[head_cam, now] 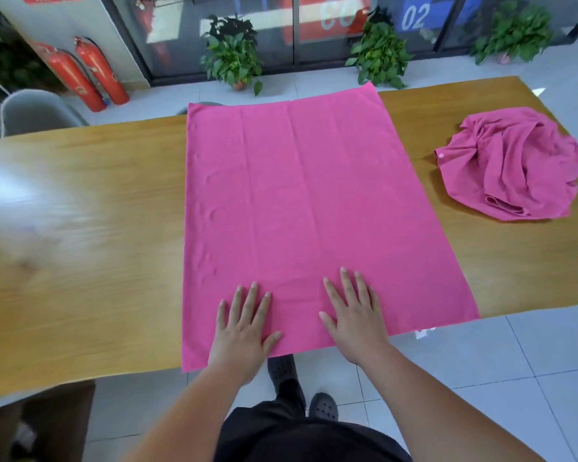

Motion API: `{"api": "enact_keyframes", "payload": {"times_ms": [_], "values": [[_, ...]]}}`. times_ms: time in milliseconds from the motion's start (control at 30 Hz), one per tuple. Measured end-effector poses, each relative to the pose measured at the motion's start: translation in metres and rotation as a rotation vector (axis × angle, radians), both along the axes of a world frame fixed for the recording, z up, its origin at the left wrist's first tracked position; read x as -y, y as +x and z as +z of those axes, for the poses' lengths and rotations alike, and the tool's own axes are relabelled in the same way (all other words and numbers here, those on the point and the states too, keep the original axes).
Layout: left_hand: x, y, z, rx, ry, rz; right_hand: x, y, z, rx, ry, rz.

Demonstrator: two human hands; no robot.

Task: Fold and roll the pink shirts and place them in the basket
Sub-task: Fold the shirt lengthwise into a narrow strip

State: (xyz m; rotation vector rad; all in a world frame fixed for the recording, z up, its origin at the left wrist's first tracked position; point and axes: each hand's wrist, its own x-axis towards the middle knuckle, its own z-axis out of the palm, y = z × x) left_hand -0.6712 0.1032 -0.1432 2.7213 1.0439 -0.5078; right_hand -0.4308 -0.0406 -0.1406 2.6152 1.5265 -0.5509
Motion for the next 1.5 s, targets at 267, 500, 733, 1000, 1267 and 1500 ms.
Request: {"api": "enact_keyframes", "payload": {"times_ms": [267, 500, 733, 1000, 1267, 1500], "values": [[-0.006, -0.079, 0.012, -0.061, -0.068, 0.245, 0.011, 0.012, 0.02, -0.041, -0.139, -0.014], [0.001, -0.113, 0.026, -0.117, -0.041, 0.255, -0.003, -0.004, 0.033, -0.05, -0.259, -0.06], [-0.049, -0.108, 0.053, -0.048, 0.136, 0.112, -0.042, -0.049, 0.05, 0.006, -0.21, 0.014], [-0.147, -0.079, 0.059, 0.049, -0.021, 0.148, -0.113, -0.1, 0.053, -0.066, -0.154, 0.087], [-0.236, -0.094, 0.053, 0.042, -0.061, 0.015, -0.189, -0.179, 0.057, -0.12, -0.188, 0.12], [-0.306, -0.093, 0.038, 0.078, -0.071, -0.067, -0.223, -0.209, 0.073, -0.03, -0.231, -0.052]]}}
